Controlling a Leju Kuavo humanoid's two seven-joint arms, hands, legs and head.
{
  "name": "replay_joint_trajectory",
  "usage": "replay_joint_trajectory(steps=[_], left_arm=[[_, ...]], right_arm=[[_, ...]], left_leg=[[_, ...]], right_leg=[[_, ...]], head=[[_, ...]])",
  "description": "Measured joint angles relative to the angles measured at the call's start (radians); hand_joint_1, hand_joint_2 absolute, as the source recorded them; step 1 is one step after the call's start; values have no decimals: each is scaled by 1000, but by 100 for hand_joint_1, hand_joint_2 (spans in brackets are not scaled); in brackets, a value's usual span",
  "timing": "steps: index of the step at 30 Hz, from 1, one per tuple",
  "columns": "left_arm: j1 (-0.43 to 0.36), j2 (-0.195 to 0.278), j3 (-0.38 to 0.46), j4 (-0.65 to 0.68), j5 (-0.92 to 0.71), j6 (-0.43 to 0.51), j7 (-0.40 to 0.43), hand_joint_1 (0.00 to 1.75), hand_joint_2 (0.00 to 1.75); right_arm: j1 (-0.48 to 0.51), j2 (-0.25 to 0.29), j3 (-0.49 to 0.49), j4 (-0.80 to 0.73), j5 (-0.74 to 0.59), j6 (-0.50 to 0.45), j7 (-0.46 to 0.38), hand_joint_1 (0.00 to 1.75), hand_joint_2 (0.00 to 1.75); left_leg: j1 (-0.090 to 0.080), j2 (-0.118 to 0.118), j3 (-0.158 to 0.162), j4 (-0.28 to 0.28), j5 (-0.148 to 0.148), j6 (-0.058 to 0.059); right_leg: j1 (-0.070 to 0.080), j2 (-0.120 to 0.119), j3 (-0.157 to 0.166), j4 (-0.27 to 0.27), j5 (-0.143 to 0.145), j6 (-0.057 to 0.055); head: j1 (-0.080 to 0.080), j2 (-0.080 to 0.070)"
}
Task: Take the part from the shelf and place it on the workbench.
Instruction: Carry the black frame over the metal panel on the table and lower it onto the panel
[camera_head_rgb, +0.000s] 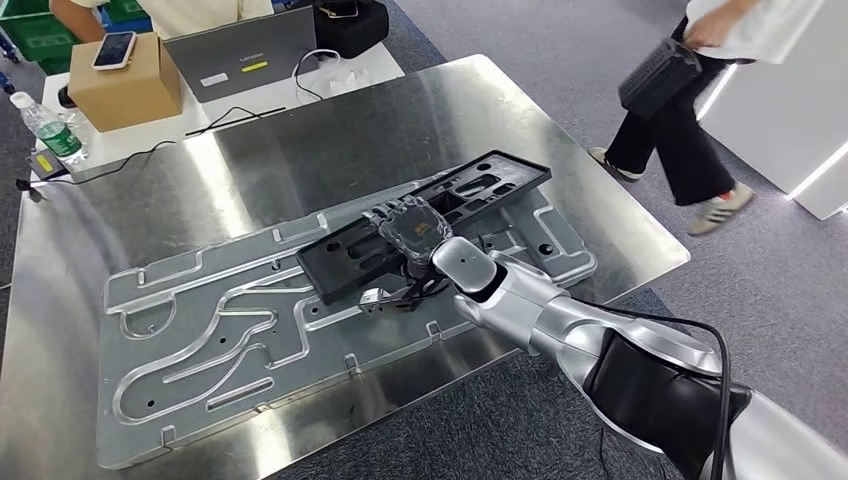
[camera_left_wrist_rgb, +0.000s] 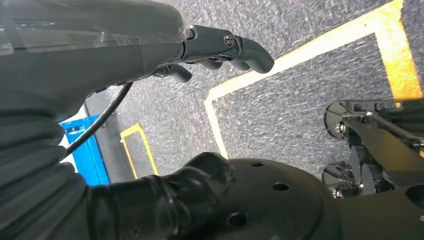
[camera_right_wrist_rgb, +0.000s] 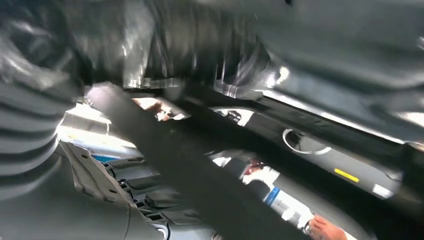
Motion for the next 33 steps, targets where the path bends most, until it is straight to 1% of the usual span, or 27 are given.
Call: replay_joint_trajectory(steps=[4, 10, 18, 19, 20, 22, 23, 24, 25, 26, 27, 28, 29, 30, 31, 32, 33], left_arm=[[0, 0, 1, 0, 0, 0, 2, 0, 0], [0, 0, 2, 0, 0, 0, 4, 0, 0], [0, 0, 13, 0, 0, 3, 8, 0, 0], [0, 0, 15, 0, 1, 3, 8, 0, 0], [0, 0, 17, 0, 2, 3, 8, 0, 0], [-1, -1, 21, 0, 5, 3, 10, 0, 0], [-1, -1, 22, 0, 7, 3, 10, 0, 0], [-1, -2, 24, 0, 8, 3, 11, 0, 0], [-2, -3, 27, 0, 9, 3, 11, 0, 0], [-2, -3, 29, 0, 11, 3, 11, 0, 0], [-2, -3, 32, 0, 14, 3, 11, 0, 0], [-3, -3, 36, 0, 16, 3, 10, 0, 0], [-3, -3, 39, 0, 17, 4, 10, 0, 0], [-3, -3, 42, 0, 18, 4, 9, 0, 0], [-3, -2, 45, 0, 18, 4, 8, 0, 0], [-3, -2, 47, 0, 19, 5, 7, 0, 0], [-4, -1, 49, 0, 20, 5, 6, 0, 0]], right_arm=[[2, 5, -11, 33, 0, -2, -2, 0, 0], [2, 9, -21, 52, 1, -1, -2, 0, 0], [2, 16, -37, 68, 14, -11, -12, 0, 0], [2, 17, -39, 67, 14, -15, -17, 0, 0], [2, 20, -41, 65, 15, -18, -22, 0, 0], [1, 22, -44, 43, 17, -20, -32, 0, 0], [-1, 23, -45, 25, 17, -18, -35, 0, 0], [-3, 22, -45, 1, 15, -13, -36, 0, 0], [-5, 21, -45, -28, 12, -5, -34, 0, 0], [-7, 19, -45, -65, 5, 8, -31, 0, 0], [-7, 17, -43, -105, -2, 22, -27, 0, 0], [-6, 15, -41, -144, -10, 37, -23, 0, 0], [-6, 12, -38, -185, -18, 50, -20, 0, 0], [-6, 10, -34, -223, -24, 59, -17, 0, 0], [-8, 8, -31, -264, -30, 67, -14, 0, 0], [-12, 5, -26, -304, -34, 72, -13, 0, 0], [-15, 3, -22, -341, -37, 76, -12, 0, 0]], left_leg=[[0, 0, 0, 0, -1, -7], [0, 0, 0, 0, -3, -9], [-1, 0, 0, 1, -3, -8], [-2, 0, -1, 3, -5, -6], [-4, 0, 1, 1, -4, 0], [0, 4, 18, -28, 11, 17], [4, 7, 30, -48, 21, 24], [8, 10, 40, -65, 29, 28], [8, 13, 43, -70, 32, 28], [9, 14, 42, -69, 32, 28], [10, 16, 40, -65, 31, 27], [11, 16, 37, -59, 28, 24], [14, 17, 34, -51, 24, 19], [19, 17, 30, -40, 19, 11], [23, 17, 24, -25, 12, 2], [26, 15, 14, -9, 6, -9], [27, 14, 5, 6, 0, -19]], right_leg=[[0, 0, 1, 0, -1, -2], [0, 0, 3, -2, -2, -2], [0, 0, 5, -5, -1, -1], [-3, 0, 6, -8, 0, 1], [-6, 0, 9, -14, 3, 6], [-6, 1, 18, -24, 3, 16], [-4, 1, 17, -13, -8, 19], [-2, 1, 6, 17, -32, 20], [-3, 0, -16, 68, -64, 21], [-5, 0, -44, 132, -97, 24], [-9, 0, -70, 189, -119, 28], [-14, -1, -85, 222, -122, 33], [-20, -2, -83, 221, -107, 40], [-27, -3, -62, 183, -76, 48], [-34, -5, -31, 123, -49, 57], [-35, -3, -7, 77, -28, 60], [-36, 0, 5, 48, -17, 59]], head=[[0, 0], [0, 0], [0, 0], [0, 0], [0, 0], [0, 0], [0, 0], [1, 0], [1, 0], [1, 0], [0, 0], [1, 0], [0, 0], [1, 0], [1, 0], [1, 0], [1, 0]])
